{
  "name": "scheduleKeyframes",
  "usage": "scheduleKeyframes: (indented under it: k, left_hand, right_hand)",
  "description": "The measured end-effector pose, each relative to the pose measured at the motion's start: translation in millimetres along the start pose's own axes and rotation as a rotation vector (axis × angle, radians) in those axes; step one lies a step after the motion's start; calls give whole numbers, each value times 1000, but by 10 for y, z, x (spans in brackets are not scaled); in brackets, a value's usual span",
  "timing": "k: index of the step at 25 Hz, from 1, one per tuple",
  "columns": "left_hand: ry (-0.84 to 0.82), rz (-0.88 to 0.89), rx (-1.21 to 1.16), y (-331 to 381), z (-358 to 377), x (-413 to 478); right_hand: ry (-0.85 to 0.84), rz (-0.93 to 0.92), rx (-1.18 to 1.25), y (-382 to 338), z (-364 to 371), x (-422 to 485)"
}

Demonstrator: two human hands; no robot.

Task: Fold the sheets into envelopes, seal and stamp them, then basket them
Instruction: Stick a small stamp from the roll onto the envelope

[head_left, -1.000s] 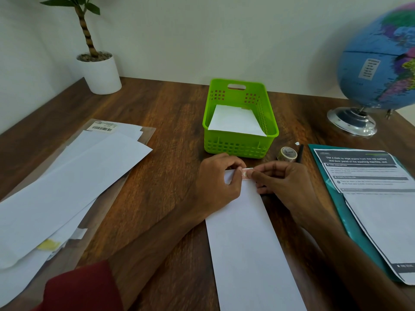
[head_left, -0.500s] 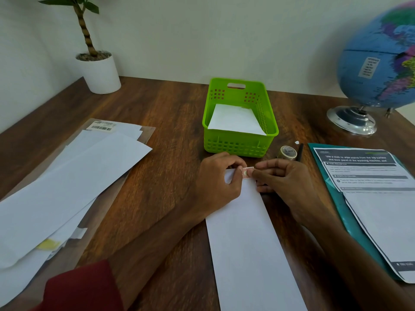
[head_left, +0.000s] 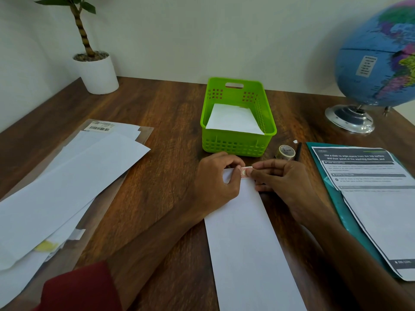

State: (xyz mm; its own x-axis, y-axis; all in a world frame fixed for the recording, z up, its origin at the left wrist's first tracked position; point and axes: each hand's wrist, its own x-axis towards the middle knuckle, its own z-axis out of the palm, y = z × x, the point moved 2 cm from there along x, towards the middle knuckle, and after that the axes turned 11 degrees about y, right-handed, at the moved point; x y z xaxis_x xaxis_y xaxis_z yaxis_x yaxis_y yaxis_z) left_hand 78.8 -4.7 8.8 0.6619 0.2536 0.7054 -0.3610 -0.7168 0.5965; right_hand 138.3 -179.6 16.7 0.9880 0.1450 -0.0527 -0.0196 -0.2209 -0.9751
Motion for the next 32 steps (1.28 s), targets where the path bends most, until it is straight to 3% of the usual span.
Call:
scheduleKeyframes:
  k: [26, 32]
  left_hand:
    - [11, -7, -8, -4, -3, 12]
    - [8, -6, -17, -17, 0, 13]
  right_hand:
    - [10, 6, 13, 13, 1, 12]
    - [33, -51, -96, 24, -15, 36]
